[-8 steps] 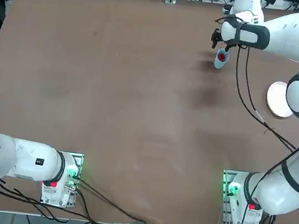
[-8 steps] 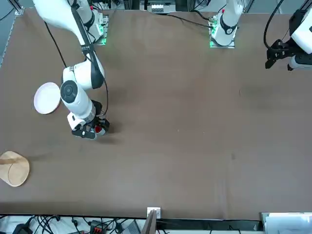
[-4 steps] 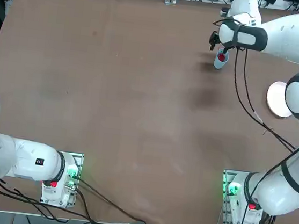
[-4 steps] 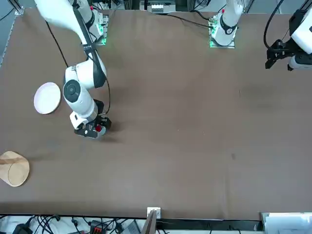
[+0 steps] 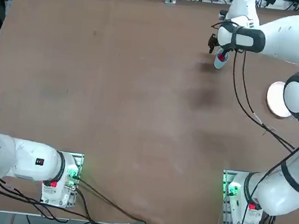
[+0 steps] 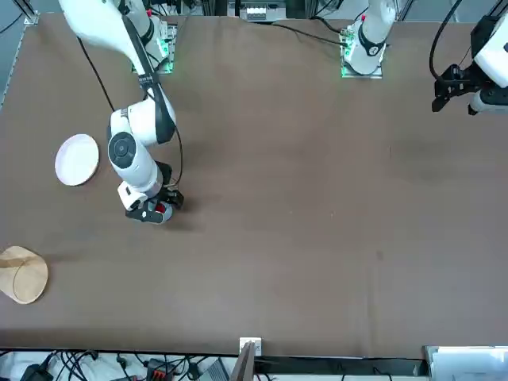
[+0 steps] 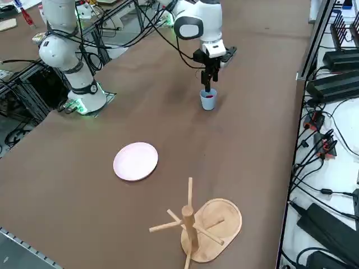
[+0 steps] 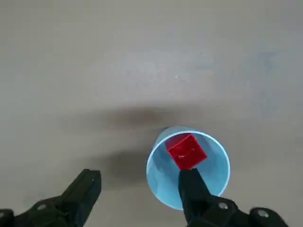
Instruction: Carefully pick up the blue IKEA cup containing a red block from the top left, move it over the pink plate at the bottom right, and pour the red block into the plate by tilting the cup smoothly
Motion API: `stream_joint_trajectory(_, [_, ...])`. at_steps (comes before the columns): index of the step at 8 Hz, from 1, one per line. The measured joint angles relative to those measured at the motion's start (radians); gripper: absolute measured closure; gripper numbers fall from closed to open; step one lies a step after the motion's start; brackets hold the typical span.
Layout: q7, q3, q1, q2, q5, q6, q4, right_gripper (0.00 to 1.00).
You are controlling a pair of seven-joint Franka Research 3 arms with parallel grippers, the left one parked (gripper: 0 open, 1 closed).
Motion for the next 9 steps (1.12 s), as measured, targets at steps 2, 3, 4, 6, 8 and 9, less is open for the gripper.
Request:
stream_joint_trajectory(2, [0.000, 0.000, 0.000, 0.010, 0.000, 0.003, 0.000, 0.00])
stream_joint_trajectory(3, [0.000, 0.000, 0.000, 0.015, 0.000, 0.006, 0.000, 0.00])
stream_joint_trajectory(4, [0.000, 0.000, 0.000, 0.022, 0.000, 0.013, 0.000, 0.00])
stream_joint_trajectory(6, [0.000, -0.001, 0.000, 0.033, 0.000, 0.024, 0.000, 0.04])
stream_joint_trajectory(8, [0.000, -0.005, -0.003, 0.040, 0.000, 0.025, 0.000, 0.11])
stream_joint_trajectory(9, [0.000, -0.007, -0.005, 0.041, 0.000, 0.025, 0.000, 0.16])
